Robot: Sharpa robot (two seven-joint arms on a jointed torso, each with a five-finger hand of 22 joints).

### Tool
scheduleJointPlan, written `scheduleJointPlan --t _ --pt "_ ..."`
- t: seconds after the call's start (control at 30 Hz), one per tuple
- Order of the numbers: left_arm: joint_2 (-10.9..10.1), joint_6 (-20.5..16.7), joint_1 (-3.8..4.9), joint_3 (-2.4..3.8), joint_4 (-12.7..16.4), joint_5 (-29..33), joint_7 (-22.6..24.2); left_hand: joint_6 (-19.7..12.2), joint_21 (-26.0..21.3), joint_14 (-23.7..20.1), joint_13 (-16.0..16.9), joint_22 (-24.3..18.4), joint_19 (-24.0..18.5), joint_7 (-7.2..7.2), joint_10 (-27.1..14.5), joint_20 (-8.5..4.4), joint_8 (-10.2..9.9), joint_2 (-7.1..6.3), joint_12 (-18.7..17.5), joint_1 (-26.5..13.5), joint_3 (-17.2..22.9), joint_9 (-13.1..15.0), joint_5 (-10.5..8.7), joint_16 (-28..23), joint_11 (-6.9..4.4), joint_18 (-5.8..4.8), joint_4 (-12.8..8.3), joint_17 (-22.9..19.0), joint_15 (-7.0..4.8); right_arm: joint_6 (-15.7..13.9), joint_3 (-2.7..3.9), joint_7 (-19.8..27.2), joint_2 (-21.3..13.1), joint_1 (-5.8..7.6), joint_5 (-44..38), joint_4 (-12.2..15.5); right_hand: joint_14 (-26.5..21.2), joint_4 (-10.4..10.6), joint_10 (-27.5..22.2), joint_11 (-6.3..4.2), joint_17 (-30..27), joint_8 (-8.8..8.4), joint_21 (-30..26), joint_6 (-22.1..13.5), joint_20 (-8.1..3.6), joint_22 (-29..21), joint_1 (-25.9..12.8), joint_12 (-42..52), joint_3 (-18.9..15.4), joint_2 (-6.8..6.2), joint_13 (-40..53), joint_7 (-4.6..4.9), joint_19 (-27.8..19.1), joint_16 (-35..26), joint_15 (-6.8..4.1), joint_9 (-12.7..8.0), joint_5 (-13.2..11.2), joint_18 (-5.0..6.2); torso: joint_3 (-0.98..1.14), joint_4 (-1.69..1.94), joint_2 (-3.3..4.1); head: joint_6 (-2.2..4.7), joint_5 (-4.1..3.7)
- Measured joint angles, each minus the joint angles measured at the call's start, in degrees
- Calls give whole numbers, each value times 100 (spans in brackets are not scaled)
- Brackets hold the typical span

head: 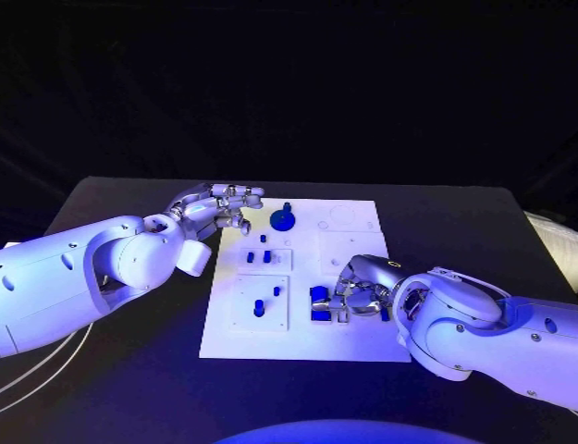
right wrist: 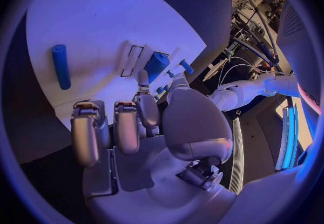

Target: Assemble the parts on the task board

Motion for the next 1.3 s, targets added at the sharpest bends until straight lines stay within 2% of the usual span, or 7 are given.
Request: scheduleJointPlan --t 0.17,0.4,0.73,0.87,1.07,1.17,1.3 --pt "-3 8 -1 0 1 0 -7 0 0 0 0 0 0 0 0 0 0 0 0 0 0 0 0 0 0 0 0 0 0 10 0 0 9 -2 -63 3 -11 -457 -12 13 0 0 0 -20 -2 0 867 -9 275 143 77 -20 -2 0 -8 50 36 1 -1 0 0 -9 -7" --pt "-3 16 -3 0 2 0 -14 0 1 0 0 0 -21 0 0 21 0 0 0 0 0 0 0 0 0 0 0 0 0 25 0 1 65 -4 -180 -57 -14 -835 -9 9 -1 0 0 -20 -32 -1 1340 -33 565 285 788 -20 -9 0 -22 86 -271 8 -4 4 -2 -20 -15" --pt "-16 25 -3 0 4 0 -24 0 2 0 0 1 -21 0 0 21 0 0 0 0 0 0 0 0 0 0 0 0 0 37 1 1 100 -23 -307 -96 4 -824 -27 -10 -1 0 0 -20 -40 -1 1383 -33 553 274 822 -20 0 0 -38 100 -281 10 -1 0 -1 -33 -16" --pt "-22 29 -3 0 4 0 -30 0 2 0 0 1 -21 0 0 21 0 0 0 0 0 0 0 0 0 0 0 1 0 -10 1 22 -5 -28 -302 -21 4 -678 -28 -10 -2 -1 0 -20 -40 -1 1274 -35 407 372 822 -20 0 0 -38 107 -70 12 1 1 -1 -38 -25" --pt "-35 32 -4 -1 5 0 -36 0 2 0 0 1 -21 0 0 21 0 0 0 0 0 0 0 0 0 0 0 1 0 -327 14 325 -469 2 -11 211 2 -613 -34 -4 0 -94 0 -265 -40 -2 1128 -210 341 277 822 71 0 0 -37 99 290 12 2 3 0 -35 -42" --pt "-39 32 -4 -1 5 0 -38 0 2 0 0 1 -21 0 1 21 0 0 0 0 0 0 0 0 0 0 0 1 0 -470 22 559 -739 113 261 306 -16 -673 -191 107 3 -246 -4 -490 -26 -2 1150 -479 366 263 818 157 -12 0 31 47 415 13 -1 1 -2 -33 -49" --pt "-40 32 -4 -1 7 0 -39 0 2 0 -1 -4 -21 0 1 21 0 0 0 0 0 0 0 0 0 0 0 1 0 -520 35 765 -1088 252 467 350 1 -837 -350 163 3 -381 -28 -589 35 -2 1502 -791 519 403 320 220 -11 0 66 4 421 13 -4 -5 -5 -22 -81"
